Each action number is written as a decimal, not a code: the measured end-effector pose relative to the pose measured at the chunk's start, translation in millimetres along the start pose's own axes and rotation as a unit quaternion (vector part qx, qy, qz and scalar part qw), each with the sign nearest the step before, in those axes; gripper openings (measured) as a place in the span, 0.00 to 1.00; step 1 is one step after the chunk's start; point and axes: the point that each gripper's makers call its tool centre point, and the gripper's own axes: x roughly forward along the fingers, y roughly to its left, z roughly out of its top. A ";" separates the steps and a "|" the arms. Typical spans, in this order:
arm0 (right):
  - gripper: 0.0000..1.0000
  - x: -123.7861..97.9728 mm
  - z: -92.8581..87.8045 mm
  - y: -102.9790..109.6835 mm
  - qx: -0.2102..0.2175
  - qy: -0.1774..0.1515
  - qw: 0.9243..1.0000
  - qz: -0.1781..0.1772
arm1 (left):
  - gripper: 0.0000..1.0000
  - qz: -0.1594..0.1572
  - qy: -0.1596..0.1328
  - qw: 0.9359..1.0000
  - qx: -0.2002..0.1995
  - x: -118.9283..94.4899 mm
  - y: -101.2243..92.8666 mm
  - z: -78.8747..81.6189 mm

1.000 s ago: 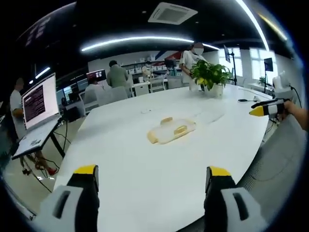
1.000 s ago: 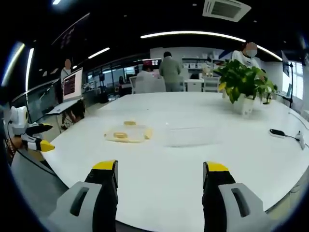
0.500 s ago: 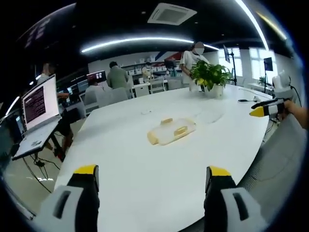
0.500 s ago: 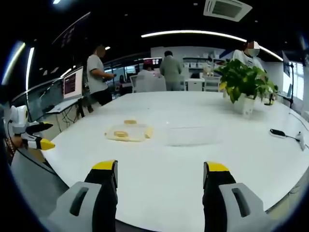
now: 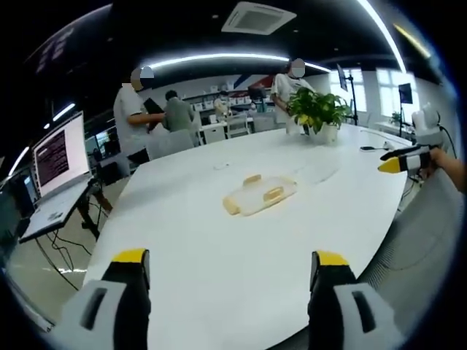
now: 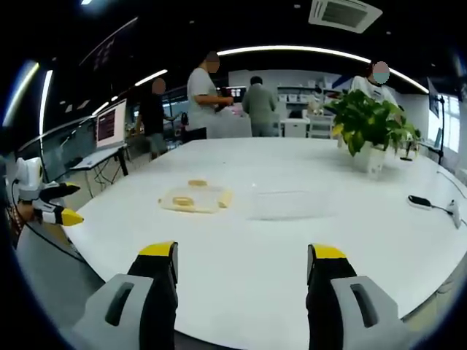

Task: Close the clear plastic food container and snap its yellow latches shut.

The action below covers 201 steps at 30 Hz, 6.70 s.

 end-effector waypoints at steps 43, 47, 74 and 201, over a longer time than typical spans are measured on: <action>0.71 7.1 -2.6 -3.5 -0.002 0.007 1.000 0.009 | 0.89 -0.015 0.018 1.000 -0.004 3.7 -2.8 -5.8; 0.71 7.2 -0.7 4.7 0.003 0.001 0.999 0.035 | 0.92 -0.035 0.056 0.998 0.003 6.7 -3.7 -19.0; 0.79 56.9 79.9 -15.9 -0.111 -0.029 0.990 0.076 | 0.99 -0.058 -0.007 0.980 0.190 83.6 43.3 78.1; 0.38 261.2 -16.5 47.5 -0.492 0.316 0.685 0.435 | 0.35 -0.434 0.230 0.811 0.319 251.7 -33.8 -10.9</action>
